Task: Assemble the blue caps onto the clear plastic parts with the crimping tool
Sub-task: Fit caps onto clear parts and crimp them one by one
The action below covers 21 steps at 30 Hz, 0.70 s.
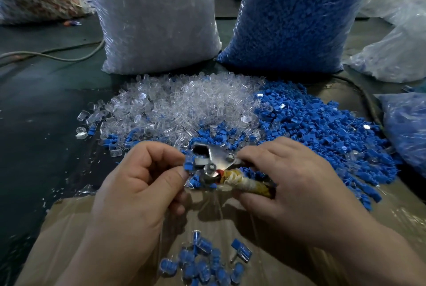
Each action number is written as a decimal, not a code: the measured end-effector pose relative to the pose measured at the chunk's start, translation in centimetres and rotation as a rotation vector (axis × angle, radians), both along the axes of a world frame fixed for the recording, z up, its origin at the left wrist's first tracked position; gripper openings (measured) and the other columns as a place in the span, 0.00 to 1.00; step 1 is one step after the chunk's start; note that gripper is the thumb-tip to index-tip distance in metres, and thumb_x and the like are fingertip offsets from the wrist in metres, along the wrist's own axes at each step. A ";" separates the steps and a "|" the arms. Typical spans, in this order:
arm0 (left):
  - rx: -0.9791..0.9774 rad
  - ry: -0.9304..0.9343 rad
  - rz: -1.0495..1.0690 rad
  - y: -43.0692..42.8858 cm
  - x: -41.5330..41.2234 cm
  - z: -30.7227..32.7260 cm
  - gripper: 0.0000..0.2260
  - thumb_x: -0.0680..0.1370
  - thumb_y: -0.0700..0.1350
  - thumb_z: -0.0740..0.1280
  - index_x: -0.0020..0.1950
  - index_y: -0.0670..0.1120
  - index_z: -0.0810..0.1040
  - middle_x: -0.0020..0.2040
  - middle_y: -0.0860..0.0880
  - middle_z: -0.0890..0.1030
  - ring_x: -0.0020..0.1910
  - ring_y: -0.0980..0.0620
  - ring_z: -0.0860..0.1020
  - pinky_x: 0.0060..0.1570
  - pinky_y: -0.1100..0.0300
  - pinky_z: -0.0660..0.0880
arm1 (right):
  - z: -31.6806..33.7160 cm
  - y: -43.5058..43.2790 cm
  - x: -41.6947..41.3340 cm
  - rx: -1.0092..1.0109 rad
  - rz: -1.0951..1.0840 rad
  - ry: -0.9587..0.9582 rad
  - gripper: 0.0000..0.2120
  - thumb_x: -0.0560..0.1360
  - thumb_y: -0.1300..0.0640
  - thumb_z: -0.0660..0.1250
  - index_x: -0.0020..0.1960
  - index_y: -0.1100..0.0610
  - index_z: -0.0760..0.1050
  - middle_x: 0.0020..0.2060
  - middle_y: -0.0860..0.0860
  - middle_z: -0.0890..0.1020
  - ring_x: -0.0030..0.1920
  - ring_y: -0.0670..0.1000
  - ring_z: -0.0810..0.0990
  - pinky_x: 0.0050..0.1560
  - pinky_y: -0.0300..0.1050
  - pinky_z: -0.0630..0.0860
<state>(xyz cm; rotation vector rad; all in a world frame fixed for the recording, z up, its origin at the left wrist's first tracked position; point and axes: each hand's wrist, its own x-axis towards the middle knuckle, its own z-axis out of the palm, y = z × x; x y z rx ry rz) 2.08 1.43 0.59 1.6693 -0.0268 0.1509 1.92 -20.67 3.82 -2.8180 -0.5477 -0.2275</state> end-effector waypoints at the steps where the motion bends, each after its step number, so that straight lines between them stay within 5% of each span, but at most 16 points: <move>1: 0.011 0.032 0.009 0.1 0.1 -0.1 0.11 0.75 0.37 0.73 0.43 0.54 0.82 0.32 0.49 0.80 0.27 0.52 0.79 0.27 0.61 0.76 | -0.1 -0.2 0.1 -0.026 -0.036 -0.022 0.24 0.70 0.32 0.56 0.59 0.44 0.74 0.43 0.38 0.78 0.44 0.45 0.75 0.47 0.41 0.74; 5: 0.069 0.210 -0.067 -0.2 -0.1 0.1 0.10 0.73 0.40 0.71 0.43 0.56 0.82 0.26 0.46 0.79 0.23 0.53 0.76 0.24 0.65 0.73 | -0.2 -0.6 1.3 -0.164 -0.190 -0.022 0.34 0.69 0.28 0.50 0.63 0.48 0.75 0.47 0.44 0.80 0.48 0.50 0.75 0.50 0.50 0.74; 10: 0.124 0.268 -0.084 -0.9 -0.5 0.5 0.10 0.75 0.44 0.70 0.45 0.61 0.81 0.29 0.44 0.82 0.22 0.54 0.75 0.22 0.67 0.70 | -0.1 -0.6 2.0 -0.231 -0.216 0.156 0.36 0.66 0.26 0.47 0.68 0.42 0.66 0.58 0.41 0.75 0.58 0.49 0.67 0.62 0.50 0.63; 14: 0.157 0.236 -0.064 -1.3 -0.7 0.8 0.11 0.76 0.43 0.70 0.43 0.61 0.81 0.29 0.45 0.82 0.22 0.55 0.75 0.22 0.68 0.70 | 0.2 0.3 0.9 -0.131 -0.183 0.032 0.28 0.72 0.31 0.51 0.64 0.44 0.72 0.56 0.42 0.77 0.58 0.48 0.71 0.60 0.51 0.66; 21: 0.304 0.049 -0.055 -1.6 -1.4 0.7 0.08 0.70 0.52 0.69 0.47 0.63 0.80 0.33 0.54 0.83 0.29 0.56 0.81 0.29 0.60 0.78 | -0.4 3.3 -0.9 0.012 0.108 -0.112 0.07 0.77 0.51 0.62 0.46 0.51 0.77 0.38 0.46 0.78 0.40 0.52 0.77 0.45 0.50 0.72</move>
